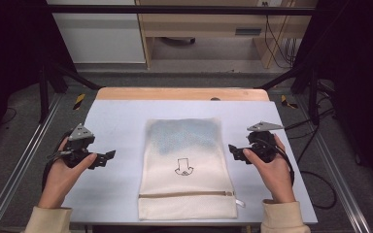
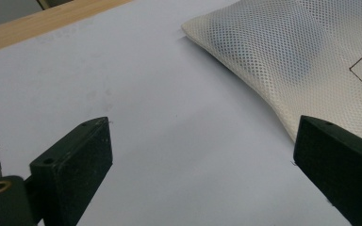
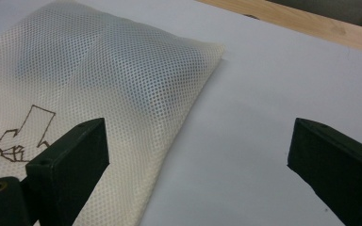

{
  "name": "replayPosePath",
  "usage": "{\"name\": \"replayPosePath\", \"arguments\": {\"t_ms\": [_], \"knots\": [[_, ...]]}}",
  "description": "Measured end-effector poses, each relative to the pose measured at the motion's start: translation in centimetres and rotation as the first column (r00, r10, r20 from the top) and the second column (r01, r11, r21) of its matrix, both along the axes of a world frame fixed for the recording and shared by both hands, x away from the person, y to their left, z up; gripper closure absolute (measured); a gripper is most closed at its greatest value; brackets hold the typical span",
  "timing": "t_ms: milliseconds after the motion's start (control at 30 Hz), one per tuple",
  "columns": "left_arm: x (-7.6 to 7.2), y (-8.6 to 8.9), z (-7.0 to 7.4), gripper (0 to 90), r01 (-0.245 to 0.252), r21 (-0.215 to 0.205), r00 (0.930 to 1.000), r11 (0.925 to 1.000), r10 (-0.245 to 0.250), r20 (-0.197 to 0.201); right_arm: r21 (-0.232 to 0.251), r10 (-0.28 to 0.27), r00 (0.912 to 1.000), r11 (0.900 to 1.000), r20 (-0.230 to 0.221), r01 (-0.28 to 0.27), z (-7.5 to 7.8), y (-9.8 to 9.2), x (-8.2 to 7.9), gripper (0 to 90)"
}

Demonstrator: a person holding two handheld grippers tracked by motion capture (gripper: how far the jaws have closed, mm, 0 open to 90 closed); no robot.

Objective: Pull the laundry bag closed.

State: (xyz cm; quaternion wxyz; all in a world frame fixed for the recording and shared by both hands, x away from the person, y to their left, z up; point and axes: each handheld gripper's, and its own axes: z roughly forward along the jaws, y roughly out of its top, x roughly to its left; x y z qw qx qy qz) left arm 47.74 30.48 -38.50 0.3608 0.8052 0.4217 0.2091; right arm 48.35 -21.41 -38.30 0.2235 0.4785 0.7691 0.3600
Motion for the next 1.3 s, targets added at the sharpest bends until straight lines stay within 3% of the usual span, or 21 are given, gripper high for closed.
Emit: {"name": "replayPosePath", "arguments": {"t_ms": [67, 133, 500, 867, 1167, 1300], "knots": [[0.0, 0.3, -0.1, 4.3, -0.008, -0.006, 1.0000, 1.0000, 0.008, -0.003, 0.001, -0.014, 0.9999, 1.000, -0.009, 0.014, -0.4, -0.4, 0.1, 6.4], [0.0, 0.6, -0.2, 4.5, -0.008, -0.039, 0.9999, 0.9992, 0.007, -0.011, 0.003, -0.024, 0.9995, 1.000, -0.021, 0.024, -0.8, -0.8, 0.2, 6.3], [0.2, 2.0, -1.3, 5.4, -0.022, -0.031, 0.9996, 0.9993, 0.023, 0.016, -0.011, -0.093, 0.9953, 0.996, -0.030, 0.092, -2.9, -2.9, 0.5, 7.7], [0.5, 4.4, -3.0, 5.9, -0.107, -0.045, 0.9912, 0.9932, 0.110, 0.074, -0.018, -0.122, 0.9923, 0.992, -0.019, 0.122, -4.5, -4.4, 0.5, 9.4], [0.7, 5.3, -5.1, 5.9, -0.115, -0.042, 0.9919, 0.9925, 0.117, 0.050, -0.047, -0.132, 0.9913, 0.990, -0.007, 0.131, -6.0, -4.9, 0.2, 9.7], [0.7, 5.3, -5.9, 5.9, -0.116, -0.022, 0.9927, 0.9930, 0.117, 0.031, -0.065, -0.125, 0.9918, 0.990, 0.027, 0.126, -6.8, -5.1, -0.6, 9.9]]}}
